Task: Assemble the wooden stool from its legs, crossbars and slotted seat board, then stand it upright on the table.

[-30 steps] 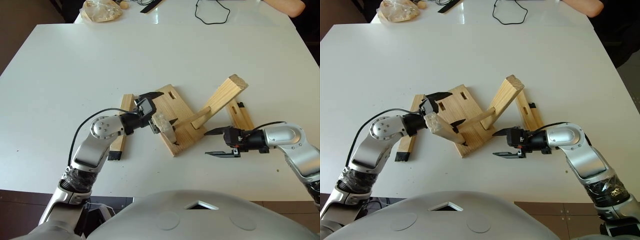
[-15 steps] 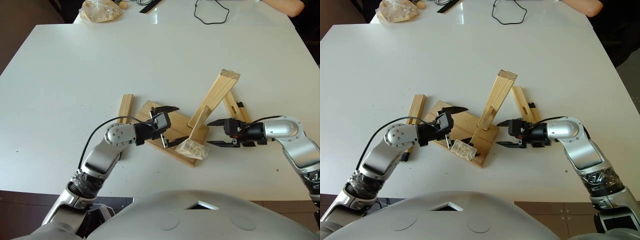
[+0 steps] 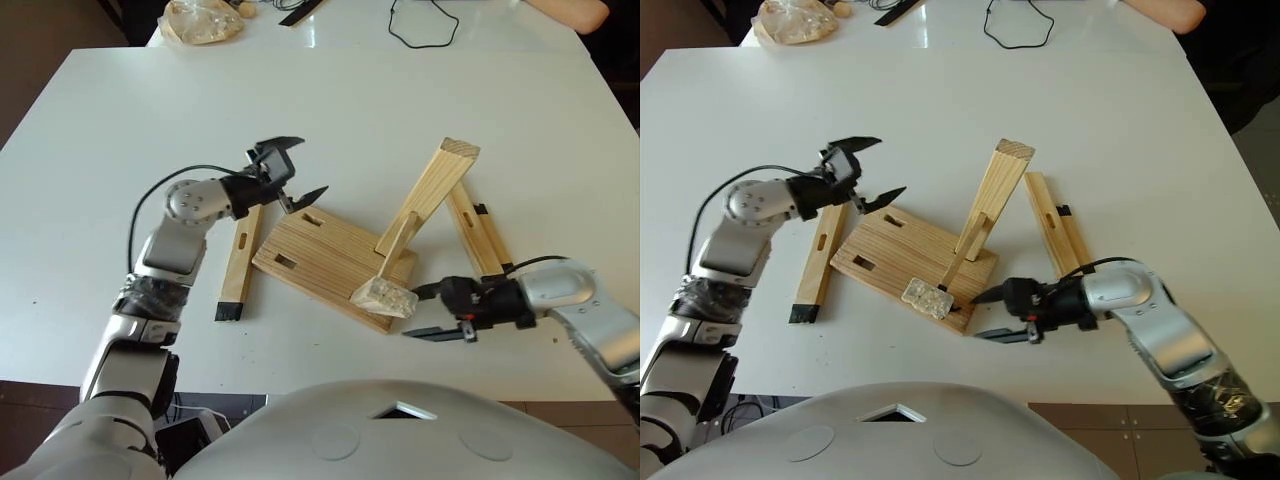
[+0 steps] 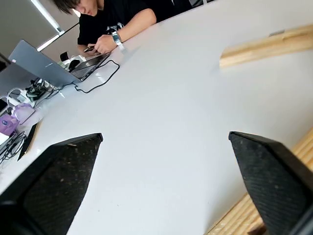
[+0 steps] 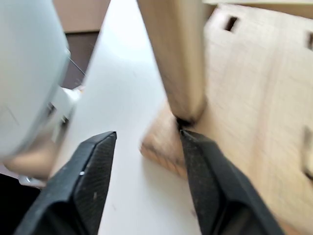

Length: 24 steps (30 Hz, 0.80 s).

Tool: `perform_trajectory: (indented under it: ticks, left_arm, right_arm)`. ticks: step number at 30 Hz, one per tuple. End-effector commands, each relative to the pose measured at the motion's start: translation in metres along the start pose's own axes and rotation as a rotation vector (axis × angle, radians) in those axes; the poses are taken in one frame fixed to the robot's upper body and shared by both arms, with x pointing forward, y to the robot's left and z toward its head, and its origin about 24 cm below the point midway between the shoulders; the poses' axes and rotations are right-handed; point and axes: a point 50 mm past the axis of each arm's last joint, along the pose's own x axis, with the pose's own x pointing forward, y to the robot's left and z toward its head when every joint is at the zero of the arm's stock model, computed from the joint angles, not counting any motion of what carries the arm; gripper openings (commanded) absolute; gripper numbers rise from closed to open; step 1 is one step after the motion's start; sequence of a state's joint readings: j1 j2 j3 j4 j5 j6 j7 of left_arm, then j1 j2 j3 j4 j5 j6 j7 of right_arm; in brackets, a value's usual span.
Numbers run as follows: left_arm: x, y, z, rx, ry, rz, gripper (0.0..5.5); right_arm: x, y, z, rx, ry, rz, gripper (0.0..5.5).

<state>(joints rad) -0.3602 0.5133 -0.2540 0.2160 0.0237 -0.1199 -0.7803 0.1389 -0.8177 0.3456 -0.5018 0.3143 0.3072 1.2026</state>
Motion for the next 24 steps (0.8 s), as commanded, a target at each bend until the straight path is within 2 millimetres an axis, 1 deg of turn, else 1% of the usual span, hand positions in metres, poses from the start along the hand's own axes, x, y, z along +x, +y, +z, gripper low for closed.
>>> perform_trajectory:
  ticks: [1, 3, 5, 8, 12, 15, 17, 21, 24]
  left_arm:
    - [0.02, -0.012, -0.011, 0.142, 0.027, -0.11, 4.55]
    - [0.024, -0.014, -0.016, 0.192, 0.038, -0.13, 4.55]
    - [0.024, -0.013, -0.02, 0.208, 0.042, -0.134, 4.55]
    - [0.022, -0.014, -0.026, 0.21, 0.046, -0.142, 4.55]
    - [0.013, -0.019, -0.035, 0.212, 0.068, -0.179, 4.55]
    - [0.007, -0.024, -0.04, 0.209, 0.079, -0.199, 4.55]
    - [0.004, -0.028, -0.043, 0.202, 0.087, -0.204, 4.55]
    - [0.001, -0.033, -0.042, 0.155, 0.076, -0.197, 4.55]
    - [-0.001, -0.037, -0.039, 0.11, 0.064, -0.191, 4.55]
  right_arm:
    - [0.024, 0.001, 0.001, 0.038, -0.024, 0.033, 1.69]
    - [0.029, 0.0, -0.001, 0.049, -0.021, 0.046, 1.37]
    - [0.032, -0.001, -0.003, 0.052, -0.009, 0.057, 1.23]
    - [0.035, -0.004, -0.009, 0.05, 0.022, 0.034, 1.23]
    - [0.032, -0.013, -0.022, -0.01, 0.1, -0.048, 1.23]
    - [0.021, -0.026, -0.028, -0.067, 0.161, -0.133, 1.23]
    - [0.01, -0.04, -0.031, -0.101, 0.2, -0.208, 1.23]
    - [-0.008, -0.065, -0.025, -0.14, 0.199, -0.343, 1.23]
    - [-0.016, -0.083, -0.018, -0.157, 0.181, -0.437, 1.23]
